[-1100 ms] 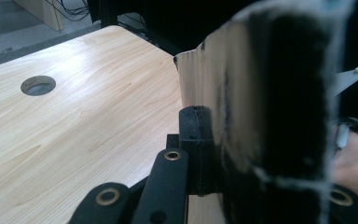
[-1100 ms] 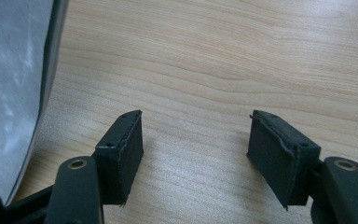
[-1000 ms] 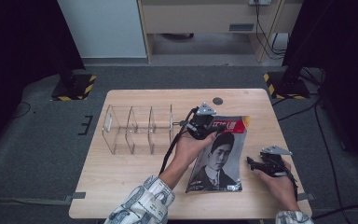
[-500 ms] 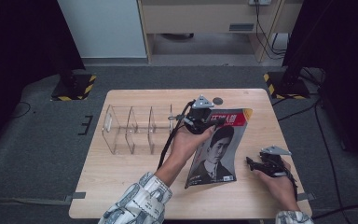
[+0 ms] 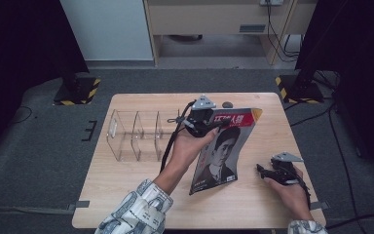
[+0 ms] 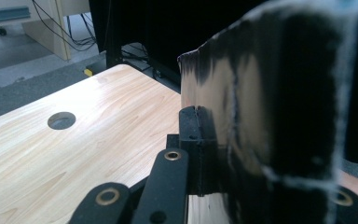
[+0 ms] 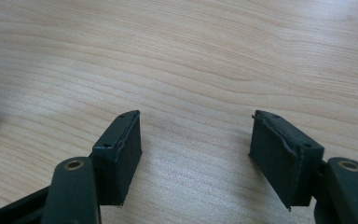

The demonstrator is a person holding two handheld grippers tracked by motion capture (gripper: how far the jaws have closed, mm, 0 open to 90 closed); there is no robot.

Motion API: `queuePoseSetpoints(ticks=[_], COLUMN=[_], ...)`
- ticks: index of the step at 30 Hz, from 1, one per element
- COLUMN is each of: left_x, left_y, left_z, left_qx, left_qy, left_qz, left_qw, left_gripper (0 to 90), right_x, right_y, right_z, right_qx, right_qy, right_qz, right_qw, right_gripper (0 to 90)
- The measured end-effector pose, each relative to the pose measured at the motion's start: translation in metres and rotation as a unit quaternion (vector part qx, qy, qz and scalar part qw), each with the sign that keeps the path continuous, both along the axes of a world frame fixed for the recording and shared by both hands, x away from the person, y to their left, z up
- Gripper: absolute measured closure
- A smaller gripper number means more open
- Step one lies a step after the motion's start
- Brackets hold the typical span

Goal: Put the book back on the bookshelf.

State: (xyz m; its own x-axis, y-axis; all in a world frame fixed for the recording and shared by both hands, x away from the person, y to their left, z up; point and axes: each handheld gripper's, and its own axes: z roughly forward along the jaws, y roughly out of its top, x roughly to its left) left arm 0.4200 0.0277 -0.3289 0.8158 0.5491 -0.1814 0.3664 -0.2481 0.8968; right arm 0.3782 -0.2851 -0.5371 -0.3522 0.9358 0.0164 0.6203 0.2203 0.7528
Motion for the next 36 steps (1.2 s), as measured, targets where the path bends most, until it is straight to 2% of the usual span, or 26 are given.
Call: queuePoseSetpoints(ticks=[7, 16, 27, 31, 36], left_x=[-0.005, -0.014, -0.015, -0.018, -0.024], left_y=[0.013, 0.019, 0.029, 0.032, 0.038], left_z=[0.007, 0.013, 0.014, 0.015, 0.018], left_qx=[-0.003, -0.003, -0.005, -0.002, -0.008], left_qy=[-0.007, -0.014, -0.015, -0.017, -0.020], left_qz=[0.002, -0.003, -0.001, -0.002, -0.006], left_qw=[1.0000, 0.9999, 0.9999, 0.9998, 0.9997], left_gripper=[86.7, 86.7, 86.7, 86.7, 86.7], right_x=[0.000, 0.000, 0.000, -0.001, -0.001], right_y=[0.000, 0.001, 0.002, 0.002, 0.002], right_z=[0.000, 0.000, 0.000, 0.000, 0.000], right_qx=[-0.002, -0.002, -0.002, -0.001, -0.002], right_qy=[0.001, 0.000, 0.001, 0.003, 0.004], right_qz=[0.004, 0.007, 0.005, 0.006, 0.007], right_qw=[1.0000, 1.0000, 1.0000, 1.0000, 1.0000], right_gripper=[33.9, 33.9, 33.2, 32.7, 32.7])
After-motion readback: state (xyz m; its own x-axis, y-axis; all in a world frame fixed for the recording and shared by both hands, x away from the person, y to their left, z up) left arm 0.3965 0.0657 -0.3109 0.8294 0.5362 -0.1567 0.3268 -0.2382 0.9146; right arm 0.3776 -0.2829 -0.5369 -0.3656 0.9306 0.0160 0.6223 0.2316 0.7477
